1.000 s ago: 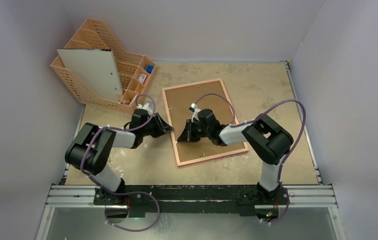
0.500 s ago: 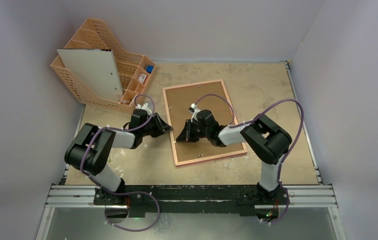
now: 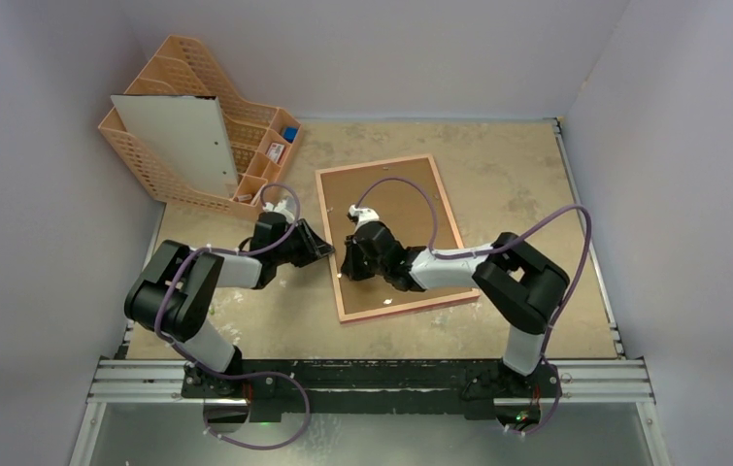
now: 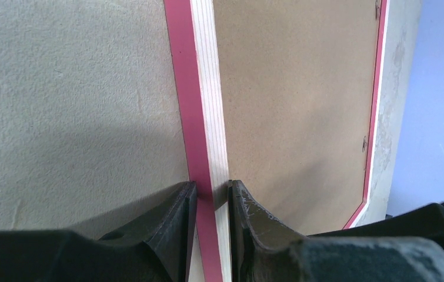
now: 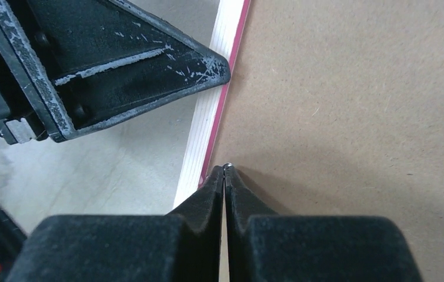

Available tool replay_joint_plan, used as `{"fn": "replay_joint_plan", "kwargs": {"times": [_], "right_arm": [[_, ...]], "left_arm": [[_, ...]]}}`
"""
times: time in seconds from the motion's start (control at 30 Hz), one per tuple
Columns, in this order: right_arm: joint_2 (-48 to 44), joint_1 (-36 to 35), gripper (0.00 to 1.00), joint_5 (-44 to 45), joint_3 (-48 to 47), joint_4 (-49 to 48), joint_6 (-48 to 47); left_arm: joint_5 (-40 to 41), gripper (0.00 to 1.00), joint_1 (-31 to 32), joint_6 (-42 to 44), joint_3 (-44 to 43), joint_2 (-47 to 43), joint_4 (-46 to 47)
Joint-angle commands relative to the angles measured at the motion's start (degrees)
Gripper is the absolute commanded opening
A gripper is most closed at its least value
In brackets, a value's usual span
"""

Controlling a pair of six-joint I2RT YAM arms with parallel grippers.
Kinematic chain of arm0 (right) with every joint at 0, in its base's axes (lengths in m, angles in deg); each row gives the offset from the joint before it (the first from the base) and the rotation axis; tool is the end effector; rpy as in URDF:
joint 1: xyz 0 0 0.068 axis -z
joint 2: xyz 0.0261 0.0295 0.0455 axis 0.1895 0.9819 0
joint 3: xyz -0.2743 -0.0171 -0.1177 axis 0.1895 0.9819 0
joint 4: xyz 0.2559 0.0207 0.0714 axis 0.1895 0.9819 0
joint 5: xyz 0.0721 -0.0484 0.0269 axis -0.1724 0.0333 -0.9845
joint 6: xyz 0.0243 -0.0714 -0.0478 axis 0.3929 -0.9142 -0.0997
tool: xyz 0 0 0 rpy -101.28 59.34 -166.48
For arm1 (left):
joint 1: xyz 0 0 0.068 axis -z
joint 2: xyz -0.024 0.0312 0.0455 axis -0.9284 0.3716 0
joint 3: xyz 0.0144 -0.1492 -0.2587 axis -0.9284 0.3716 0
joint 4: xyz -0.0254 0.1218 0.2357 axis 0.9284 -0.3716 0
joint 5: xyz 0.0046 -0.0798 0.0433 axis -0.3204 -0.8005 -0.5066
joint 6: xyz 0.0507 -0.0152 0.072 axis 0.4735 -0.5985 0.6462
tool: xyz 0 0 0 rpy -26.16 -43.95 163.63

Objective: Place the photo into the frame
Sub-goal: Install the photo frame at the center of the board.

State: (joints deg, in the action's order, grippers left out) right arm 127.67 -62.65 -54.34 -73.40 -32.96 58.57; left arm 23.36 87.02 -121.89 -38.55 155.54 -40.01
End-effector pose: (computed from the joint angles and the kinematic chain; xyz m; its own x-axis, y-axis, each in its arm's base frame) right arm 0.2630 0.3312 0.1569 -0.7226 0.0500 -0.6895 -0.4279 0.7510 0.5029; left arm 0.2923 -0.1259 0.1156 -0.7798 -0.4909 -0.3885 -0.0681 0.6834 -0.7269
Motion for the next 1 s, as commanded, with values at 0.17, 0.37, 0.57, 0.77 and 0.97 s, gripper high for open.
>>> {"fn": "replay_joint_plan", "kwargs": {"times": [0.17, 0.37, 0.57, 0.77, 0.97], "right_arm": [[-1.7, -5.4, 0.12, 15.0, -4.8, 7.3, -11.9], [-0.7, -6.5, 0.19, 12.8, -4.9, 9.0, -14.9], [2.1, -7.6, 0.14, 13.6, -5.5, 11.0, -17.1], [5.1, -9.1, 0.10, 13.5, -6.3, 11.7, -18.1], [8.0, -9.4, 0.03, 14.8, -6.5, 11.4, -14.5]], "left_arm": [[4.8, 0.27, 0.6, 3.6, 2.1, 0.8, -12.1], [4.8, 0.27, 0.6, 4.2, 2.3, 0.6, -12.3], [4.6, 0.27, 0.6, 4.2, 2.8, 1.2, -11.3], [4.5, 0.27, 0.6, 4.2, 2.8, 1.5, -11.1], [4.2, 0.27, 0.6, 4.1, 3.1, 1.7, -10.7]]}}
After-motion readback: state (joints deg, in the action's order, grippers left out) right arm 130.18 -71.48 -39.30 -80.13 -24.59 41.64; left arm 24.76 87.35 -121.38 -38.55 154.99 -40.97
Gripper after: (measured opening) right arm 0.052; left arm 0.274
